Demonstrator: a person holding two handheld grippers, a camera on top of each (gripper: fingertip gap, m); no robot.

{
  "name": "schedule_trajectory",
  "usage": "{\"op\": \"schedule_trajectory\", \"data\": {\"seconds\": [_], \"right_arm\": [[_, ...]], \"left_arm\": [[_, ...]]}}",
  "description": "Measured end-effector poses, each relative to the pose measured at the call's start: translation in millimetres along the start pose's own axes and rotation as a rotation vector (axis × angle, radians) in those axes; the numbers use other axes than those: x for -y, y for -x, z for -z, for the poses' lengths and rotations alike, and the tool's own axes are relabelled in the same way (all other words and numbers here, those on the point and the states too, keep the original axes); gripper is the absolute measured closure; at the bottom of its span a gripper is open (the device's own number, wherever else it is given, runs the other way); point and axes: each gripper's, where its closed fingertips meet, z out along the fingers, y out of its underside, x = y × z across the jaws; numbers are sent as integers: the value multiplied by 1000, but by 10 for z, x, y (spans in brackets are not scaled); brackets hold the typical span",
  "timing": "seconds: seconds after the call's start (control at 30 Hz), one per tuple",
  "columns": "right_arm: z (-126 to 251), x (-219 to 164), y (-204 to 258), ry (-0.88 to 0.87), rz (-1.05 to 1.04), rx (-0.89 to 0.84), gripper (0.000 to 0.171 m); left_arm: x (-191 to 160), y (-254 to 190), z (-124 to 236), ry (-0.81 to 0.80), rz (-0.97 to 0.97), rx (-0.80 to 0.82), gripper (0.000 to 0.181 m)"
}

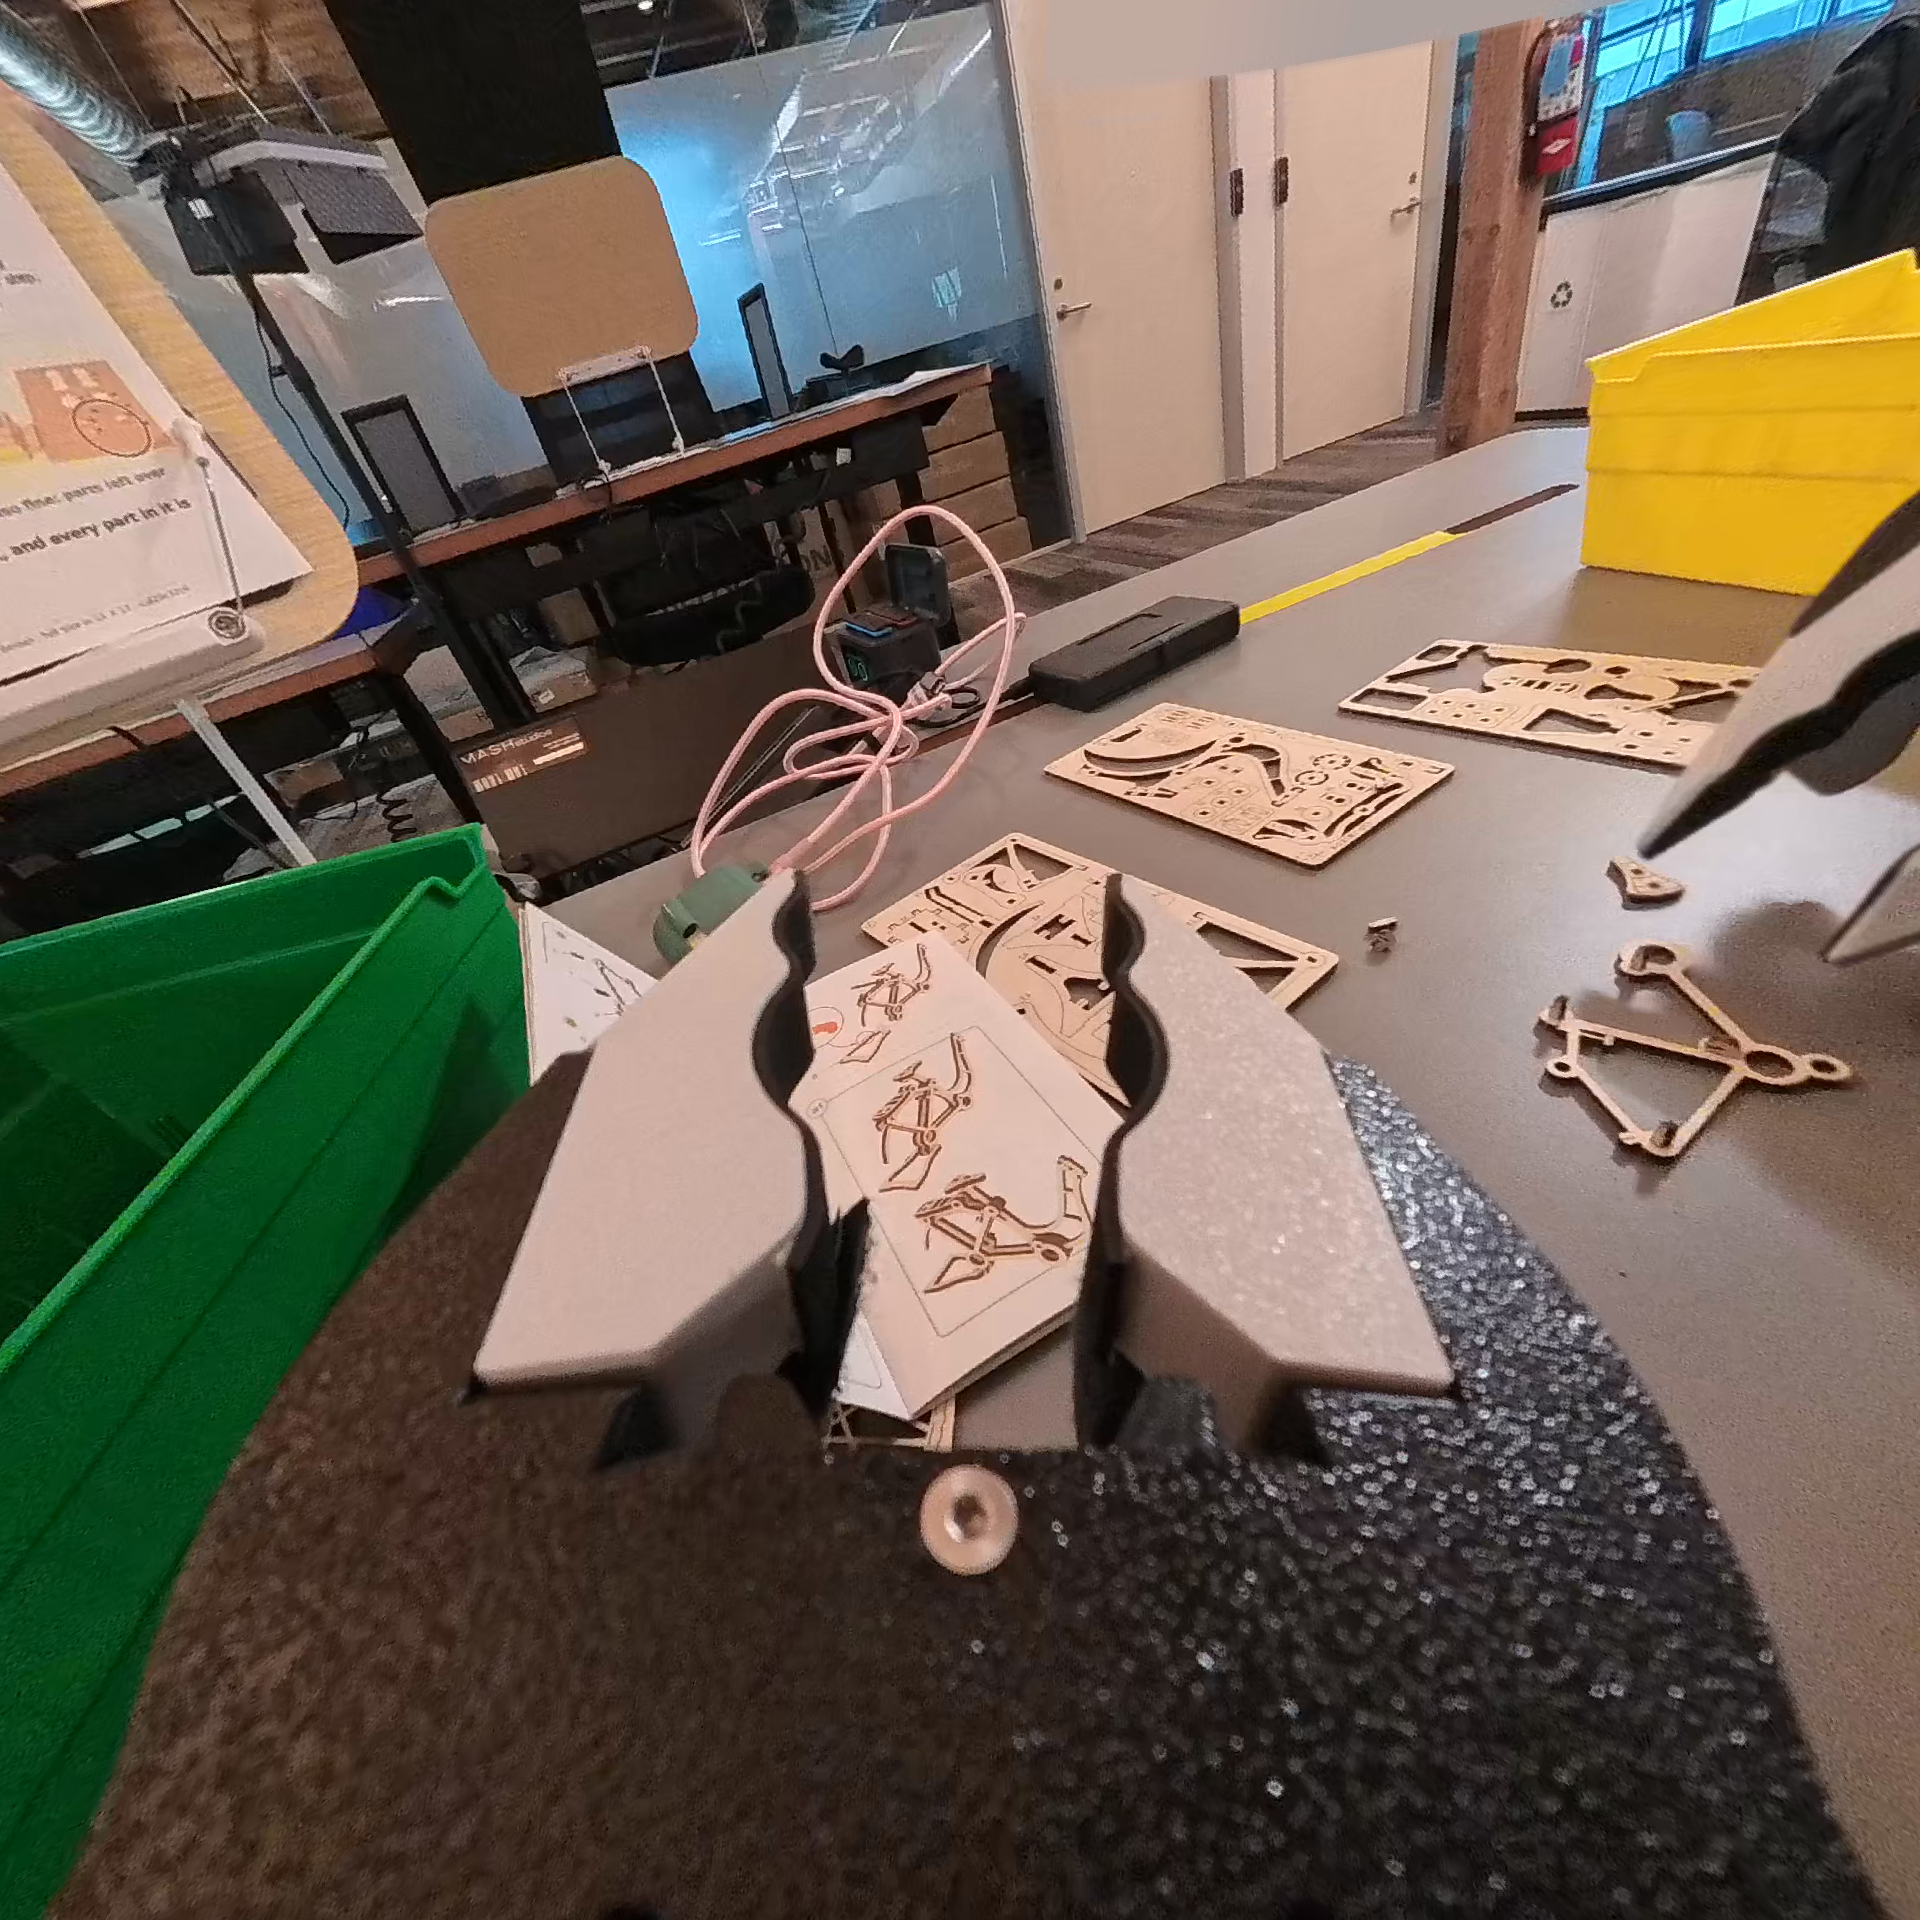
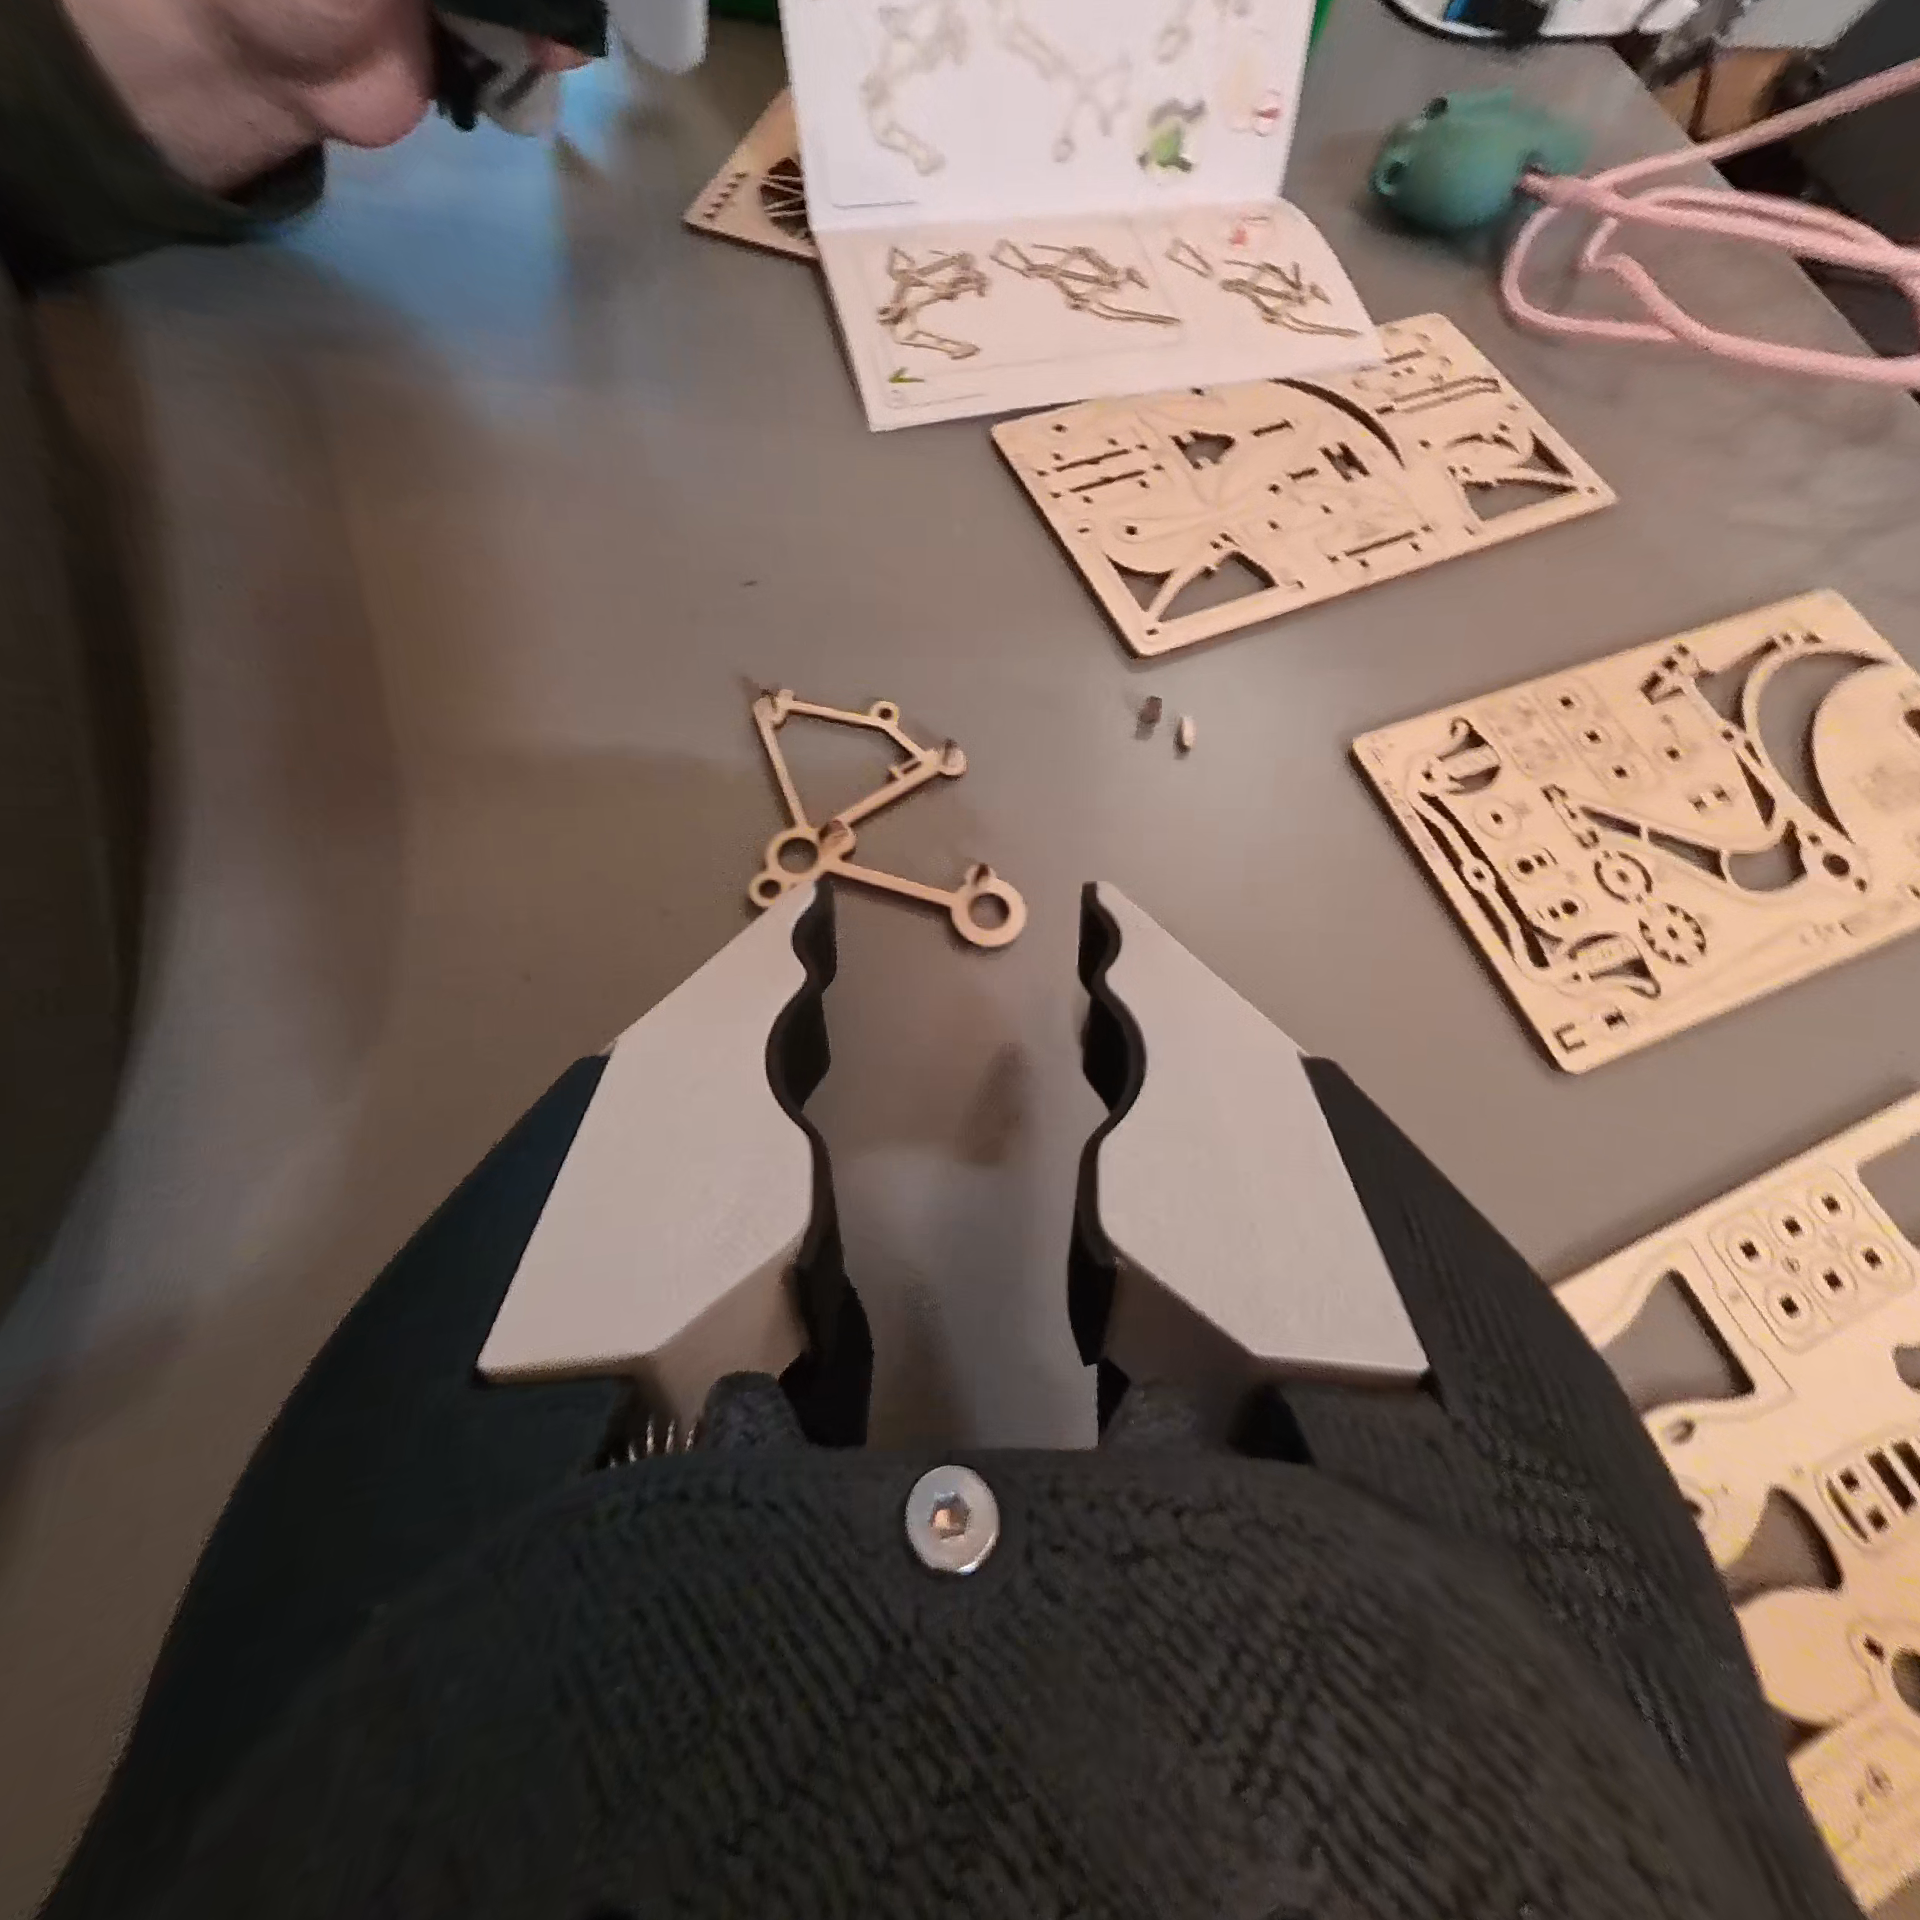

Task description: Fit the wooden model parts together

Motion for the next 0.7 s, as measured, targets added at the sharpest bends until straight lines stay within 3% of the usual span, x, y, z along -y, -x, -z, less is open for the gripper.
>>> {"op": "schedule_trajectory", "data": {"seconds": [0.13,0.27,0.33,0.57,0.7], "right_arm": [[1,166,-45,-124,74,-73,128],[247,490,-300,-407,166,-338,118],[367,588,-326,-520,235,-401,119],[348,637,-358,-566,261,-318,119],[388,652,-356,-596,236,-306,122]], "left_arm": [[51,-77,13,-31,1,-45,127],[76,-273,10,-60,-5,-136,127],[71,-364,2,-65,-31,-164,136],[146,-698,47,-138,-141,-269,138],[99,-685,-13,-135,-168,-211,127]]}}
